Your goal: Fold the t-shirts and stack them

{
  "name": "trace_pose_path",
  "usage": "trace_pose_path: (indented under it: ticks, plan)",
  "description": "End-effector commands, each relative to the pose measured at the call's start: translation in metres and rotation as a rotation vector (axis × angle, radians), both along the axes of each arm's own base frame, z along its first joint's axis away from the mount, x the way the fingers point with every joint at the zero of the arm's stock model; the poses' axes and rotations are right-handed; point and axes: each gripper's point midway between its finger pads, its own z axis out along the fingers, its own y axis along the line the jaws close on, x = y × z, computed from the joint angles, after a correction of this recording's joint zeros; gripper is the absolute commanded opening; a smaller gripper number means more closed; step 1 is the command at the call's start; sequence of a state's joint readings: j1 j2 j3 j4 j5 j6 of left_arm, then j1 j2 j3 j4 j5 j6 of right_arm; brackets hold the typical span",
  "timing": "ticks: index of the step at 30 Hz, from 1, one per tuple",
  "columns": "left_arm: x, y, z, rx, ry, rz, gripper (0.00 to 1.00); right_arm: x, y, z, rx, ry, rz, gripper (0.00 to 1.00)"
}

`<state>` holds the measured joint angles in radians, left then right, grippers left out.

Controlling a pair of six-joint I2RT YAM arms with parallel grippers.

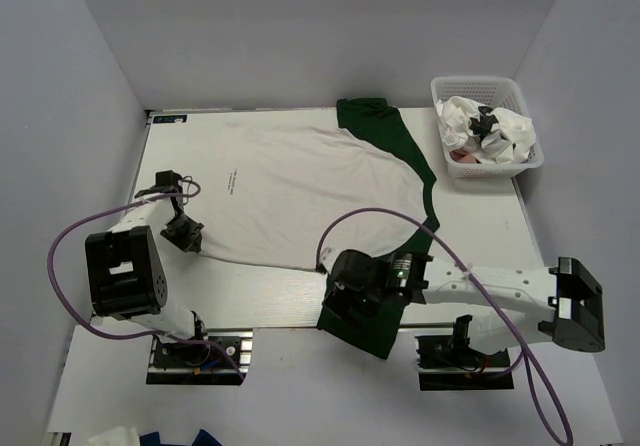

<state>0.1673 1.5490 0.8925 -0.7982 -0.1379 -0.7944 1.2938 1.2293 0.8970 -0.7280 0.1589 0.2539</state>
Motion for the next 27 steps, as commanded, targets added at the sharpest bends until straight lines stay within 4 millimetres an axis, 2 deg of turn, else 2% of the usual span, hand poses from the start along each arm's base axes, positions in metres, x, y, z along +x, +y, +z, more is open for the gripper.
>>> trace_pose_path:
  ticks: [1, 4, 10, 14, 15, 17, 19, 24, 27]
  plan:
    - [0.02, 0.005, 0.013, 0.014, -0.079, 0.005, 0.0, -0.028, 0.002, -0.011, -0.046, 0.093, 0.099, 0.9]
    - [0.018, 0.004, 0.015, 0.016, -0.094, 0.005, 0.0, -0.031, 0.001, -0.015, -0.068, 0.101, 0.103, 0.9]
    - [0.022, 0.0, 0.03, 0.0, -0.155, -0.013, 0.0, -0.029, -0.005, -0.042, -0.193, 0.116, 0.076, 0.89]
    - [0.023, -0.004, 0.035, -0.003, -0.173, -0.042, 0.0, -0.032, 0.002, -0.047, -0.187, 0.134, 0.09, 0.89]
    - [0.024, -0.006, 0.035, -0.018, -0.176, -0.046, 0.0, -0.034, -0.004, -0.054, -0.203, 0.144, 0.086, 0.89]
    - [0.021, -0.008, 0.035, -0.028, -0.164, -0.057, 0.0, -0.035, -0.004, -0.059, -0.205, 0.15, 0.089, 0.89]
    - [0.017, -0.007, 0.034, -0.02, -0.148, -0.064, 0.0, -0.035, -0.001, -0.06, -0.201, 0.15, 0.096, 0.89]
    - [0.022, -0.006, 0.045, -0.001, -0.164, -0.088, 0.0, -0.041, 0.009, -0.066, -0.163, 0.177, 0.127, 0.89]
    - [0.022, -0.006, 0.05, 0.005, -0.168, -0.106, 0.0, -0.043, 0.006, -0.08, -0.182, 0.187, 0.13, 0.86]
